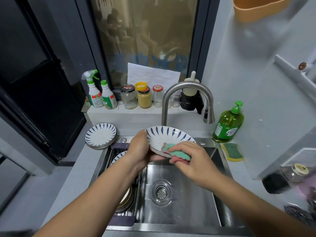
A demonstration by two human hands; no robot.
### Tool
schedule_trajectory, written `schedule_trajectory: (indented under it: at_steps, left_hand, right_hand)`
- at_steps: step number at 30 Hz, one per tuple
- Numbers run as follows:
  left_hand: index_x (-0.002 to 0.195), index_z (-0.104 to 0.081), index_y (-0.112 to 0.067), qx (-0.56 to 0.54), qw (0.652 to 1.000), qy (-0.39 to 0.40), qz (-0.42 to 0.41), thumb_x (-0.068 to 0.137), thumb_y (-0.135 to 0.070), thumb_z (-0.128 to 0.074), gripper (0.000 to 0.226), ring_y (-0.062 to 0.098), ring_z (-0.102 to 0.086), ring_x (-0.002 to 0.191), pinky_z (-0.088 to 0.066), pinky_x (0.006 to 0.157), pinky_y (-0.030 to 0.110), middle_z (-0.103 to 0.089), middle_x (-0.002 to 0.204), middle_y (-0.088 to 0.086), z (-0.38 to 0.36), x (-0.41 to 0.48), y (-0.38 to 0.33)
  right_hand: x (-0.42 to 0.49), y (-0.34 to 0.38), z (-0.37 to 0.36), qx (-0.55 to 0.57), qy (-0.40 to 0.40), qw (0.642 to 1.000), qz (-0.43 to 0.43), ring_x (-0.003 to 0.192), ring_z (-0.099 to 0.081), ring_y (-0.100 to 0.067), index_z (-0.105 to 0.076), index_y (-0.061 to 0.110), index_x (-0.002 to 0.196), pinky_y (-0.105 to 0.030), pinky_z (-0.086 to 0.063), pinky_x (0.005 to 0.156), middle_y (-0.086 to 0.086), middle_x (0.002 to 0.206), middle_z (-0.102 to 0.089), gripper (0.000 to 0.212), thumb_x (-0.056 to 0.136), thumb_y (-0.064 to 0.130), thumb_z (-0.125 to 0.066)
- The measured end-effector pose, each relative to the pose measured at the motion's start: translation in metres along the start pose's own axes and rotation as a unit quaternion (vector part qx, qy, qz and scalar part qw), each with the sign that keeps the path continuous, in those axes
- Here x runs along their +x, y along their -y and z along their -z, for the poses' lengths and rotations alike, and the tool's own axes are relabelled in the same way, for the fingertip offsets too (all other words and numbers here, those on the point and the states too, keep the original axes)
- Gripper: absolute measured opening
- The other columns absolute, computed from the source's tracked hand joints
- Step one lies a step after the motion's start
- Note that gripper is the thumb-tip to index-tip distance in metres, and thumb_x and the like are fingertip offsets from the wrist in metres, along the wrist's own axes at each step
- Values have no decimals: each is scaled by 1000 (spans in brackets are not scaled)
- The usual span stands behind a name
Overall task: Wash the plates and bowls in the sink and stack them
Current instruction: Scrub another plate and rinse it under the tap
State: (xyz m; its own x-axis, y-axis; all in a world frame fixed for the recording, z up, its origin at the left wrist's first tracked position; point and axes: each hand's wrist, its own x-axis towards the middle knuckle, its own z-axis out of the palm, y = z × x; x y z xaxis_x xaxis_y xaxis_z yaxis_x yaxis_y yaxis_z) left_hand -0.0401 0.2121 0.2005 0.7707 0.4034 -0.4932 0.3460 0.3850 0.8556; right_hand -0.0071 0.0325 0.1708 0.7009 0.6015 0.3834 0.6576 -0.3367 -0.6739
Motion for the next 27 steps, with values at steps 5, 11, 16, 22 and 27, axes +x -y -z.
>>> schedule_trajectory:
  at_steps: [5,11,16,22,27]
  left_hand:
    - [106,-66,4,-18,994,59,91,109,-17,-30,41,34,-75,60,-58,41,39,-76,81,23,-1,-3,-5]
    - [133,-61,-32,199,969,125,-68,89,-85,-31,75,17,-59,122,-46,105,51,-66,129,-3,12,8,8]
    - [107,-71,-13,75,963,151,-209,58,-40,-89,59,26,-74,94,-61,82,36,-78,105,11,21,13,18]
    - [109,-71,-5,54,966,147,-206,63,-18,-92,52,29,-74,91,-62,80,41,-78,103,17,16,8,22]
    - [105,-71,-7,37,968,121,-215,66,-16,-87,43,20,-73,82,-60,69,30,-79,95,10,4,3,16]
  right_hand:
    - [12,2,18,11,10,1000,-24,96,-63,-2,-68,41,103,-17,-47,86,16,102,-70,41,78,11,-79]
    - [30,10,52,208,-50,967,-140,93,-71,-6,-76,31,93,-14,-52,83,10,103,-77,36,78,-2,-79]
    - [35,11,59,386,-100,898,-188,92,-68,3,-70,15,102,-12,-51,79,8,96,-77,34,81,-12,-68]
    - [30,3,51,303,-154,920,-194,103,-65,8,-66,21,116,-11,-51,80,0,121,-69,36,88,-1,-70]
    - [26,1,41,13,-63,998,-6,139,-36,-4,-24,33,155,-14,-30,108,9,153,-40,57,101,31,-43]
